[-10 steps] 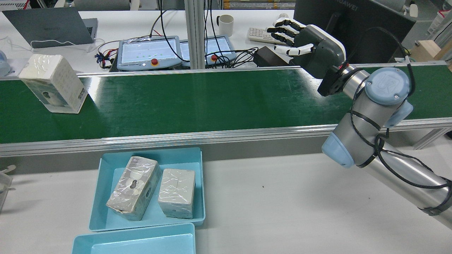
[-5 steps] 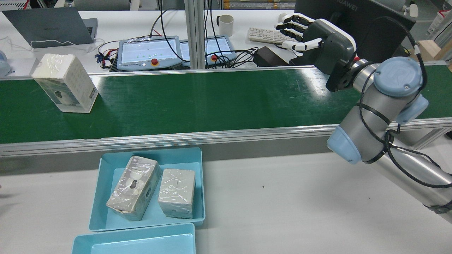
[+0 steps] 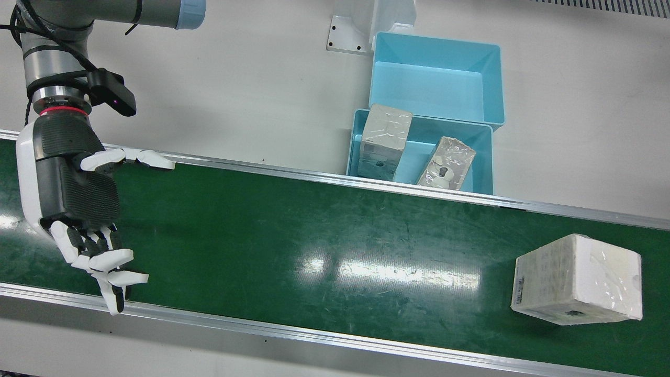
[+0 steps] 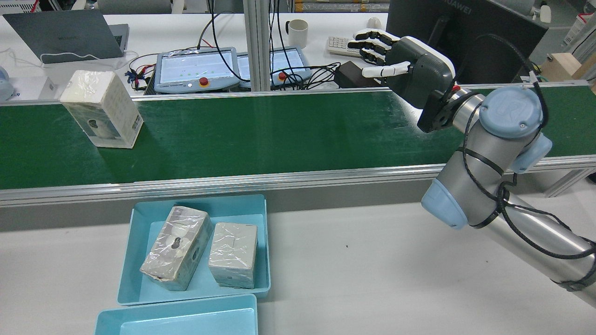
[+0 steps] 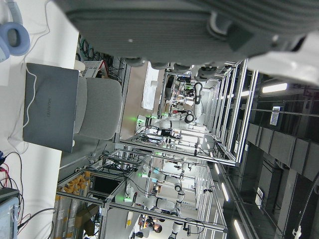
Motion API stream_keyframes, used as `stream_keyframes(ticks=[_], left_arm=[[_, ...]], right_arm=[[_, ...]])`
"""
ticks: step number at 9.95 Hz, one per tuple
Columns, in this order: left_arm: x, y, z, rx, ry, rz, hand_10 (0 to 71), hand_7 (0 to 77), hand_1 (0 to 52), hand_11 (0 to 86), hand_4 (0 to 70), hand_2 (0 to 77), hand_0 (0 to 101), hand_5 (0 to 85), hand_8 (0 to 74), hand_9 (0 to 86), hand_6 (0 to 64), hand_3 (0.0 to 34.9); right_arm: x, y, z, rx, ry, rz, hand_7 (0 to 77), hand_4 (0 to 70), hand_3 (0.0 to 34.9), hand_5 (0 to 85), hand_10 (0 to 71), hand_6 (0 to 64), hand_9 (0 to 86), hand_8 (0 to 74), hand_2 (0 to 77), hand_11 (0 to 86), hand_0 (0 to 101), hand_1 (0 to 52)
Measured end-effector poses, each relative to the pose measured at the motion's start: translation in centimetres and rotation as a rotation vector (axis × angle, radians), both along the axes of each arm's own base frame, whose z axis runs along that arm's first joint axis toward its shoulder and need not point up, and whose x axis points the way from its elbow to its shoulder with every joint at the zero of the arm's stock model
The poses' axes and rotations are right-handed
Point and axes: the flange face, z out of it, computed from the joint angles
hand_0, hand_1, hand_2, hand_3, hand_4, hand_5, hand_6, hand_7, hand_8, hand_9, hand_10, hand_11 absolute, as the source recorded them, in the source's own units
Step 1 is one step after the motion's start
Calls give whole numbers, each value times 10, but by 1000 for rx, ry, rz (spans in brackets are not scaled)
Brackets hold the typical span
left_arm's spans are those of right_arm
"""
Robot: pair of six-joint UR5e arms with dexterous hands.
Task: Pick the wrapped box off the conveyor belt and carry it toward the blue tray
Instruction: 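Lower the right hand toward the belt in the box's path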
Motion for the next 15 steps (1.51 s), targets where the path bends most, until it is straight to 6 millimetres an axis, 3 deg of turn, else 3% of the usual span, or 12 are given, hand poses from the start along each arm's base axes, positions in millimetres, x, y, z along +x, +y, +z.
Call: stream_keyframes(ticks=[1, 2, 3, 4, 5, 6, 7, 8, 9, 10, 15], left_arm=[[0, 0, 0, 0, 0, 0, 5, 0, 0, 0, 0, 5, 0, 11, 0, 0, 5, 0], [0, 0, 0, 0, 0, 0, 5, 0, 0, 0, 0, 11, 0, 11, 0, 0, 5, 0], [0, 0, 0, 0, 0, 0, 5, 0, 0, 0, 0, 11, 0, 11, 0, 0, 5, 0], [0, 0, 0, 0, 0, 0, 5, 0, 0, 0, 0, 5, 0, 11, 0, 0, 5, 0], [0, 0, 0, 0, 0, 0, 5, 0, 0, 0, 0, 5, 0, 11, 0, 0, 5, 0], [0, 0, 0, 0, 0, 0, 5, 0, 0, 0, 0, 5, 0, 11, 0, 0, 5, 0], [0, 0, 0, 0, 0, 0, 5, 0, 0, 0, 0, 5, 0, 11, 0, 0, 5, 0], [0, 0, 0, 0, 0, 0, 5, 0, 0, 0, 0, 5, 0, 11, 0, 0, 5, 0], [0, 0, 0, 0, 0, 0, 5, 5, 0, 0, 0, 5, 0, 11, 0, 0, 0, 0], [0, 0, 0, 0, 0, 0, 5, 5, 0, 0, 0, 5, 0, 11, 0, 0, 0, 0], [0, 0, 0, 0, 0, 0, 5, 5, 0, 0, 0, 5, 0, 11, 0, 0, 0, 0]], right_arm=[[-2, 2, -1, 3, -1, -5, 278, 142, 190, 387, 0, 65, 71, 11, 213, 16, 494, 153], [-2, 2, -1, 4, -1, -6, 256, 131, 233, 338, 0, 44, 49, 0, 114, 16, 443, 44], [-2, 3, -1, 4, -1, -6, 256, 131, 233, 338, 0, 44, 49, 0, 114, 16, 443, 44], [-1, 3, -1, 4, -1, -6, 245, 98, 286, 344, 0, 16, 33, 0, 65, 16, 382, 65], [-1, 3, -1, 5, -1, -6, 245, 98, 286, 344, 0, 16, 33, 0, 65, 16, 382, 65], [-1, 2, -2, 9, -4, -6, 251, 109, 266, 371, 0, 33, 54, 0, 180, 16, 480, 175], [-5, 2, -1, 25, -15, -11, 245, 87, 201, 371, 0, 33, 54, 0, 185, 16, 494, 169], [-10, 3, -1, 50, -32, -19, 245, 87, 201, 371, 0, 33, 54, 0, 185, 16, 494, 169], [-14, 3, 0, 68, -43, -25, 224, 87, 195, 365, 0, 0, 54, 0, 180, 16, 483, 125], [-14, 3, 1, 78, -47, -26, 235, 115, 190, 376, 0, 33, 54, 0, 185, 16, 474, 136], [-5, 0, 0, 94, -40, -6, 262, 136, 182, 387, 0, 44, 65, 0, 202, 16, 492, 169]])
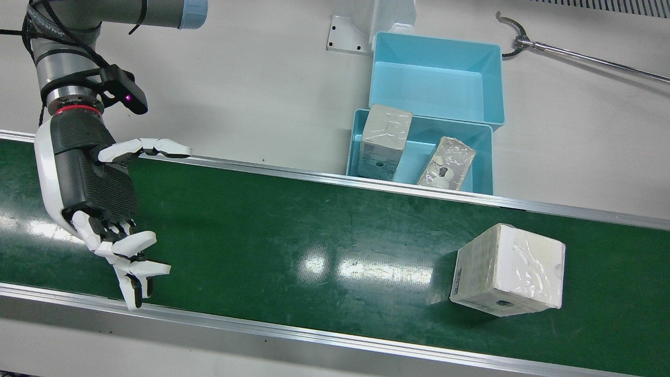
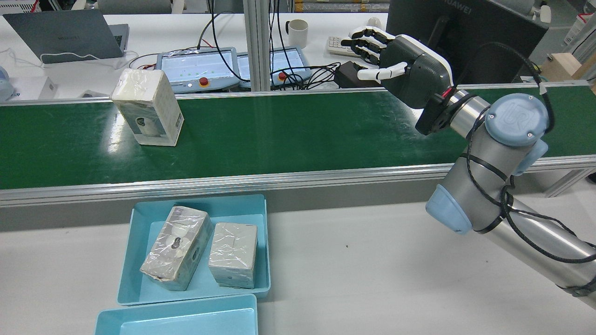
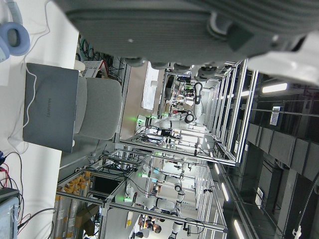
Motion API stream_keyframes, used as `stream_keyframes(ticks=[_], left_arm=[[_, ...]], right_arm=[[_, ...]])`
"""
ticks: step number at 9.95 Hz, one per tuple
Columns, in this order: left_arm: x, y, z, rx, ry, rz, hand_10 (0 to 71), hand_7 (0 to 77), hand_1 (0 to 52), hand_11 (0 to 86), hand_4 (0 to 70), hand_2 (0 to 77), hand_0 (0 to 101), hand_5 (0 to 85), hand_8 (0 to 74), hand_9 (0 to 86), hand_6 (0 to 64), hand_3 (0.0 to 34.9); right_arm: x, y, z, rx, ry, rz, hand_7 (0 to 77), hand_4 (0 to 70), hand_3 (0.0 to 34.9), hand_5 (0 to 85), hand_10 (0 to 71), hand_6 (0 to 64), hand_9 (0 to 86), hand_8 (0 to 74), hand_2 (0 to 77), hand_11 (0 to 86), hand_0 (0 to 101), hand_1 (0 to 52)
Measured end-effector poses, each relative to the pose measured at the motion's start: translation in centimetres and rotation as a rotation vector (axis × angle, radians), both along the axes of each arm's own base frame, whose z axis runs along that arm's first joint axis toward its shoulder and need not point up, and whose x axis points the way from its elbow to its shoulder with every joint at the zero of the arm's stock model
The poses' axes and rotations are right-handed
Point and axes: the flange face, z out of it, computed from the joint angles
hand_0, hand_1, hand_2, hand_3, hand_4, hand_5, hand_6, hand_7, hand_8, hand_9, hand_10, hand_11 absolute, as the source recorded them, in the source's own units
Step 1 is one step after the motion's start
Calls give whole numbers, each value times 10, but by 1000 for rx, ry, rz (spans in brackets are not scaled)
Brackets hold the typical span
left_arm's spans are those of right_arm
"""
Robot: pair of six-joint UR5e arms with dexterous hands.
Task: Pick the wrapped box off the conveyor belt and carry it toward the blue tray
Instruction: 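Lower the right hand toward the belt in the box's path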
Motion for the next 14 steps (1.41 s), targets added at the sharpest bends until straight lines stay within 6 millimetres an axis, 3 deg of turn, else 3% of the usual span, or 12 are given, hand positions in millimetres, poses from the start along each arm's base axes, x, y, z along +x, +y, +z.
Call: stream_keyframes(ticks=[5, 6, 7, 14], left_arm=[[0, 0, 0, 0, 0, 0, 5, 0, 0, 0, 0, 5, 0, 11, 0, 0, 5, 0], [0, 0, 0, 0, 0, 0, 5, 0, 0, 0, 0, 5, 0, 11, 0, 0, 5, 0], [0, 0, 0, 0, 0, 0, 5, 0, 0, 0, 0, 5, 0, 11, 0, 0, 0, 0], [0, 0, 0, 0, 0, 0, 5, 0, 0, 0, 0, 5, 0, 11, 0, 0, 0, 0]], right_arm=[[-2, 1, 1, -1, 4, -3, 267, 136, 190, 393, 0, 44, 65, 0, 196, 16, 489, 153], [-4, 1, 1, -1, 4, -5, 267, 136, 209, 393, 0, 44, 65, 0, 196, 16, 488, 153], [-5, 1, 1, -1, 4, -6, 267, 136, 209, 398, 0, 44, 65, 0, 207, 16, 494, 175], [-9, 3, 3, -5, 7, -12, 267, 125, 207, 398, 0, 44, 65, 0, 218, 16, 493, 164]])
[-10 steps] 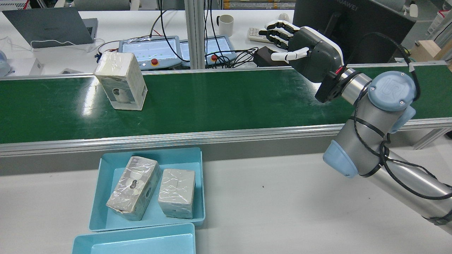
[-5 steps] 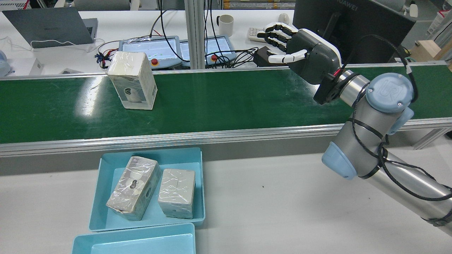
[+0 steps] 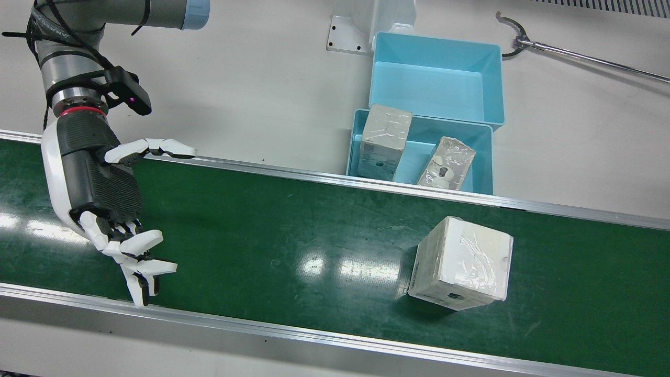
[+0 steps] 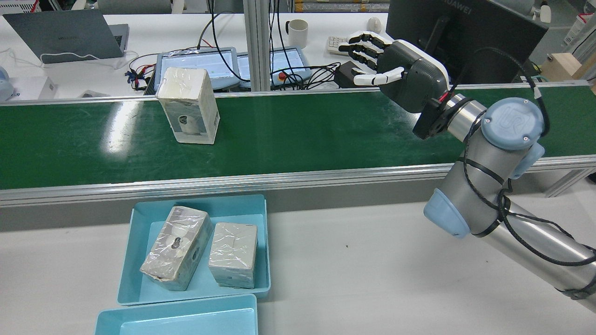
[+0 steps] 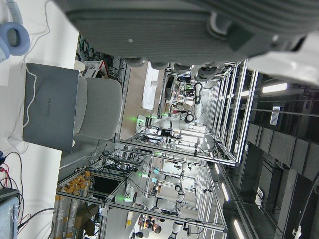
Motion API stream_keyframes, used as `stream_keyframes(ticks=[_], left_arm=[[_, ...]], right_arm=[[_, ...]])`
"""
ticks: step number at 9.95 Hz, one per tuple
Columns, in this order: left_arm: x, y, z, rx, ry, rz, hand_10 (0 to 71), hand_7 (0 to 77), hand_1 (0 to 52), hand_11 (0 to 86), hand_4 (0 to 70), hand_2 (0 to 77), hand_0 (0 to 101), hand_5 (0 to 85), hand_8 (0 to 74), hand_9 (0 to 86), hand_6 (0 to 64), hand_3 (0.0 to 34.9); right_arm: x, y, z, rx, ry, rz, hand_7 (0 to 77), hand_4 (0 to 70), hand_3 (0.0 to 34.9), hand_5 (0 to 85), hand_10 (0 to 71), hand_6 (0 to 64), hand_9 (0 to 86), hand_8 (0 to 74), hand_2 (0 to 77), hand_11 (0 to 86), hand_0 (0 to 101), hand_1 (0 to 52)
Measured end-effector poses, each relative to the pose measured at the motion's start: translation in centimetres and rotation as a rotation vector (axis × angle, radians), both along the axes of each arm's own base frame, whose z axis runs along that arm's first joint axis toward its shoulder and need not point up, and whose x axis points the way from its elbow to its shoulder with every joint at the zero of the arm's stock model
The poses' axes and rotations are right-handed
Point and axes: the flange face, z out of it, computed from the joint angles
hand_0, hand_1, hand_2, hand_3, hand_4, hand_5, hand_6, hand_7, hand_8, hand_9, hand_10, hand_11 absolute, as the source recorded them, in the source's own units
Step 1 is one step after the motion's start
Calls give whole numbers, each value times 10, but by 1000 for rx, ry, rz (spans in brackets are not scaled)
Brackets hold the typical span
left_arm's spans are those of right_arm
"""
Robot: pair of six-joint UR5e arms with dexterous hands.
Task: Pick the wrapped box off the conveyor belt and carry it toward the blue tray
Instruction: 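Lower the right hand toward the belt in the box's path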
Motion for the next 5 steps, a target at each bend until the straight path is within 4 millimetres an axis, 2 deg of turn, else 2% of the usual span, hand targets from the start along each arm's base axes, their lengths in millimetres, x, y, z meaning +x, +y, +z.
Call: stream_keyframes(ticks=[5], left_arm=[[0, 0, 0, 0, 0, 0, 5, 0, 0, 0, 0, 5, 0, 11, 0, 0, 5, 0]], right_arm=[[-34, 5, 6, -2, 46, -28, 267, 125, 212, 393, 0, 44, 65, 0, 213, 16, 495, 180]])
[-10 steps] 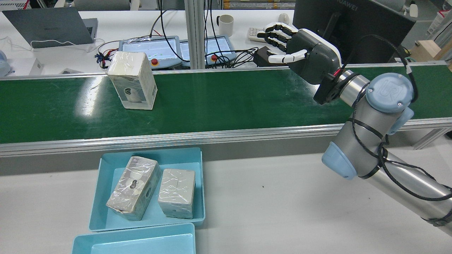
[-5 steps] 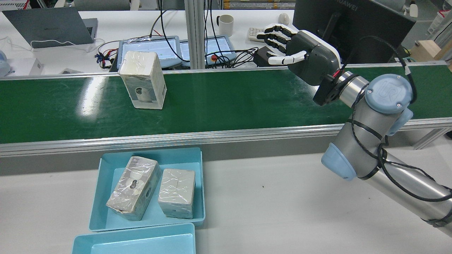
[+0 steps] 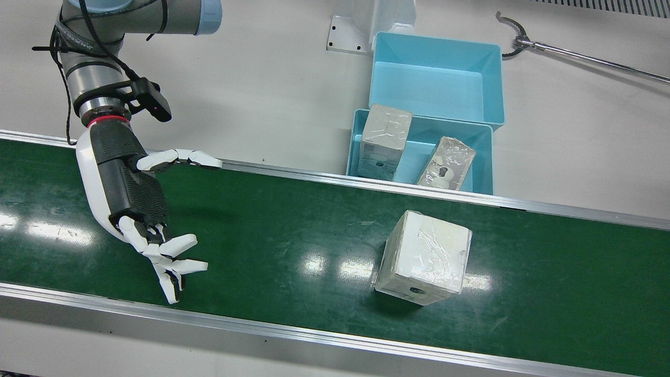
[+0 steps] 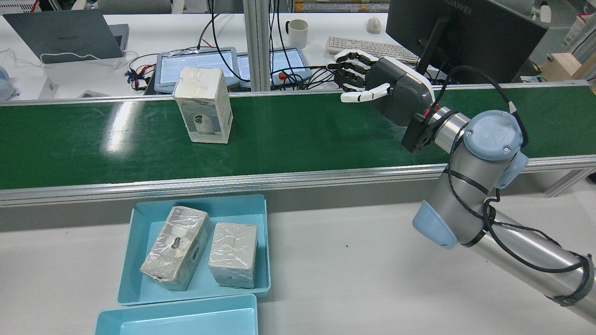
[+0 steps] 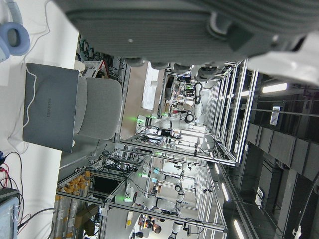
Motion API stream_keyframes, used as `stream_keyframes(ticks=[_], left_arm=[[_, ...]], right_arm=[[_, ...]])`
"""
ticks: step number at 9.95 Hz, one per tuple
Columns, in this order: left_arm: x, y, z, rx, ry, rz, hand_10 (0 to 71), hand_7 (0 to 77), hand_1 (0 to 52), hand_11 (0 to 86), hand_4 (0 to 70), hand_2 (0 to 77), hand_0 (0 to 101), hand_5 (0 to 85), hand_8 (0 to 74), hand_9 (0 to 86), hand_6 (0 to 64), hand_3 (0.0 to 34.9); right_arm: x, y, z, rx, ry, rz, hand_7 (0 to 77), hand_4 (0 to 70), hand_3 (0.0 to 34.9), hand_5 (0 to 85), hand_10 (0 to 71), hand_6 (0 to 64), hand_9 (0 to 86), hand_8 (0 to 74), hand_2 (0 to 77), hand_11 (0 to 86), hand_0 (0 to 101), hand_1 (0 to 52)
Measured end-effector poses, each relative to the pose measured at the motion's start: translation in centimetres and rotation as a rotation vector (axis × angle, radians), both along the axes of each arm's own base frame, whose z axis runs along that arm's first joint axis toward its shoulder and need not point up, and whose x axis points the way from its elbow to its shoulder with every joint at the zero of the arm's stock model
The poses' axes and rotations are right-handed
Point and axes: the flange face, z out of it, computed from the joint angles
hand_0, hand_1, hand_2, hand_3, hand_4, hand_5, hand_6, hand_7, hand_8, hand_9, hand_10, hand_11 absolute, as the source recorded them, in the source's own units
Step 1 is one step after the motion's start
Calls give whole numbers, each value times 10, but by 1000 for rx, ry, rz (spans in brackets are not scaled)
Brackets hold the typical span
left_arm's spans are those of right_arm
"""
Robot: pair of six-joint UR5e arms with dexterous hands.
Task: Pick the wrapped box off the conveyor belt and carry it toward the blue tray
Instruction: 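Lower the right hand toward the belt in the box's path, then close the right hand fingers around the white wrapped box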
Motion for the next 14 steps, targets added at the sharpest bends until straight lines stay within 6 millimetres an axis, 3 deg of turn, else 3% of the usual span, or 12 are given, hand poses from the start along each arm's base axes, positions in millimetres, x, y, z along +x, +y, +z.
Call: stream_keyframes(ticks=[2, 3, 4, 5, 6, 8, 10, 14], left_arm=[[0, 0, 0, 0, 0, 0, 5, 0, 0, 0, 0, 5, 0, 11, 0, 0, 5, 0], [0, 0, 0, 0, 0, 0, 5, 0, 0, 0, 0, 11, 0, 11, 0, 0, 5, 0], [0, 0, 0, 0, 0, 0, 5, 0, 0, 0, 0, 11, 0, 11, 0, 0, 5, 0], [0, 0, 0, 0, 0, 0, 5, 0, 0, 0, 0, 5, 0, 11, 0, 0, 5, 0], [0, 0, 0, 0, 0, 0, 5, 0, 0, 0, 0, 5, 0, 11, 0, 0, 5, 0], [0, 0, 0, 0, 0, 0, 5, 0, 0, 0, 0, 5, 0, 11, 0, 0, 5, 0], [0, 0, 0, 0, 0, 0, 5, 0, 0, 0, 0, 5, 0, 11, 0, 0, 5, 0], [0, 0, 0, 0, 0, 0, 5, 5, 0, 0, 0, 5, 0, 11, 0, 0, 5, 0]], right_arm=[[-10, -4, -4, 1, 7, -4, 240, 136, 195, 393, 0, 44, 65, 0, 224, 16, 498, 180], [-12, -5, -4, 0, 9, -5, 245, 87, 201, 387, 0, 44, 65, 0, 196, 16, 498, 180], [-13, -6, -3, -2, 11, -5, 245, 87, 201, 387, 0, 44, 65, 0, 196, 16, 498, 180], [-14, -6, -3, -3, 12, -6, 251, 120, 212, 376, 0, 44, 65, 0, 153, 16, 475, 109], [-15, -6, -3, -3, 13, -6, 251, 120, 232, 376, 0, 44, 65, 0, 147, 16, 475, 125], [-15, -6, -3, -3, 14, -7, 251, 120, 231, 376, 0, 16, 65, 0, 142, 16, 473, 147], [-14, -7, -3, -3, 13, -6, 256, 109, 250, 387, 0, 27, 60, 0, 164, 16, 488, 147], [-12, -7, -3, -4, 13, -4, 256, 109, 250, 387, 0, 27, 60, 0, 180, 16, 487, 147]])
